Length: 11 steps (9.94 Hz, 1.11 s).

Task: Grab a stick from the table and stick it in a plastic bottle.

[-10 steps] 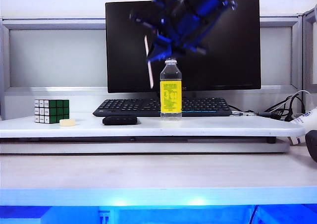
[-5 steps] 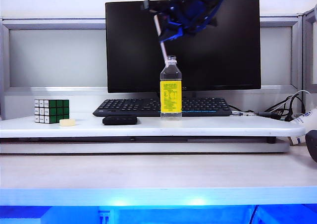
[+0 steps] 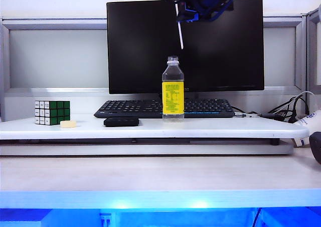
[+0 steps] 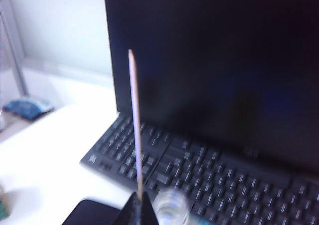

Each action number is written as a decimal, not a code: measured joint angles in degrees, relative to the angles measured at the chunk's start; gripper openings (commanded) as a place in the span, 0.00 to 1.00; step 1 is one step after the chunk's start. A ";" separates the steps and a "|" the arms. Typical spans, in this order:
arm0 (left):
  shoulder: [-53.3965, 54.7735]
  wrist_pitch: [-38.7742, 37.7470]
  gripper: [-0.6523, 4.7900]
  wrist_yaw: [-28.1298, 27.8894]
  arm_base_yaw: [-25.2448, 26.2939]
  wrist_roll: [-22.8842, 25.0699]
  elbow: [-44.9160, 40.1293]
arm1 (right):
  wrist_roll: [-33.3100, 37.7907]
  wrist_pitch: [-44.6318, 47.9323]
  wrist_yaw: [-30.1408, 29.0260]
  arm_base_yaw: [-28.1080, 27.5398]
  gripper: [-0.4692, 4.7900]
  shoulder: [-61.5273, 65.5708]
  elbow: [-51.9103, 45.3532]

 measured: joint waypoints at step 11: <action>0.00 2.12 0.11 0.00 0.02 0.00 -0.02 | -0.57 0.31 -3.04 -2.01 0.07 15.74 18.23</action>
